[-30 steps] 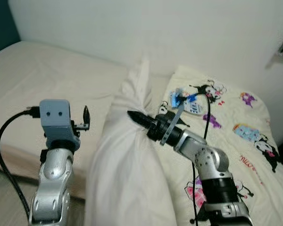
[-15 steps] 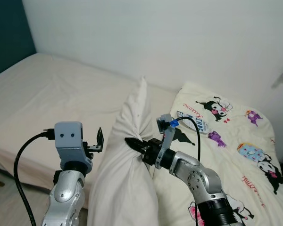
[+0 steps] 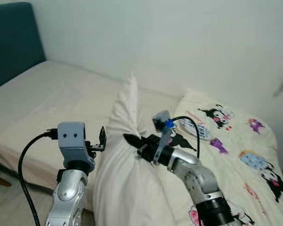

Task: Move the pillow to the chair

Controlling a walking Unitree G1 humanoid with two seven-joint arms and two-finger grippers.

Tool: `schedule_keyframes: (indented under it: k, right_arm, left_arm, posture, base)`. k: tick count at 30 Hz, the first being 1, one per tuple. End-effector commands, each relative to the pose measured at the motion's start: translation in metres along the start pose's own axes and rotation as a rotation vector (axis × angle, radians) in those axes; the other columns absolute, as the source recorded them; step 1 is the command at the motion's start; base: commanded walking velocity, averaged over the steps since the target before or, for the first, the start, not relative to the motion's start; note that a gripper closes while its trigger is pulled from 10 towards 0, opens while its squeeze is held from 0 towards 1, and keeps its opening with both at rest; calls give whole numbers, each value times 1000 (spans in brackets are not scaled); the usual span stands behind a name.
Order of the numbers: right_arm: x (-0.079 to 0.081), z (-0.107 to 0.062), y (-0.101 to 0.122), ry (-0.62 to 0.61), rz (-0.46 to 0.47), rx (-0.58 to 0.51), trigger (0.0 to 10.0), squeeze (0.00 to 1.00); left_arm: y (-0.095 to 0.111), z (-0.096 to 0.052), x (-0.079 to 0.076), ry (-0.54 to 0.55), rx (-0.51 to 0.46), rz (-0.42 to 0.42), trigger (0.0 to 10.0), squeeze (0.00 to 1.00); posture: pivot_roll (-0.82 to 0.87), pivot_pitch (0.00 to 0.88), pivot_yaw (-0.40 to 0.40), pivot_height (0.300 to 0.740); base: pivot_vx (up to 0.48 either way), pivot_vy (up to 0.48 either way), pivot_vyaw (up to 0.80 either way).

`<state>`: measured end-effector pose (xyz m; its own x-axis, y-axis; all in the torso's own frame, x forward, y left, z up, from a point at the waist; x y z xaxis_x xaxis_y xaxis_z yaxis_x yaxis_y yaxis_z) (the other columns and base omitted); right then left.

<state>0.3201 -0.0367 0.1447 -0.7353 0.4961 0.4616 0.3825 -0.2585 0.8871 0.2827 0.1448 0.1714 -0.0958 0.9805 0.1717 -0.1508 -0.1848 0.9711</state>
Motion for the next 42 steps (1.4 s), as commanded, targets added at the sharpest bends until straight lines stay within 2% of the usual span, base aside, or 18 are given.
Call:
schedule_keyframes:
  k: [1,5,19,20,21,22,42]
  right_arm:
    - [10,1,20,57,-77,-79,0,0]
    - [12,2,23,64,-63,-99,0,0]
    - [9,5,27,46,-65,-129,0,0]
    - [9,5,28,44,-63,-131,9176,0]
    - [9,5,28,42,-63,-133,9176,0]
    - [9,4,28,40,-65,-135,10000,0]
    - [14,5,30,72,-98,-139,10000,0]
  left_arm:
    - [0,1,-6,-12,-3,2,10000,0]
    - [7,5,-7,-4,-38,58,10000,0]
    - [8,7,-7,-7,-55,62,10000,0]
    - [9,7,-7,-8,-58,67,10000,0]
    - [9,8,-7,-8,-60,69,10000,0]
    - [9,8,-8,-8,-62,71,10000,0]
    - [12,7,-9,-10,-72,95,10000,0]
  posture:
    - [39,0,-137,740]
    - [49,0,-142,740]
    - [45,0,-140,740]
    - [44,0,-140,740]
    - [44,0,-140,740]
    - [44,0,-140,740]
    - [34,0,-137,740]
  base:
    - [0,0,631]
    - [0,0,644]
    - [0,0,649]
    - [0,0,650]
    - [0,0,650]
    - [0,0,650]
    - [0,0,650]
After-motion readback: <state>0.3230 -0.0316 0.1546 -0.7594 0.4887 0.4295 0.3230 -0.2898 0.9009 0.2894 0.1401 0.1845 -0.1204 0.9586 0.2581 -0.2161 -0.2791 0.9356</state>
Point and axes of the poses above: a point about 5 cm out from each wrist's last joint towards the gripper, its own z axis pointing out of the wrist towards the gripper, its own y axis along the axis of the wrist's last joint, x = y × z, the point moved 3 cm from there along z, pointing out of the wrist towards the gripper, and after that the axes turned 13 degrees about z, right-handed, at the moved point
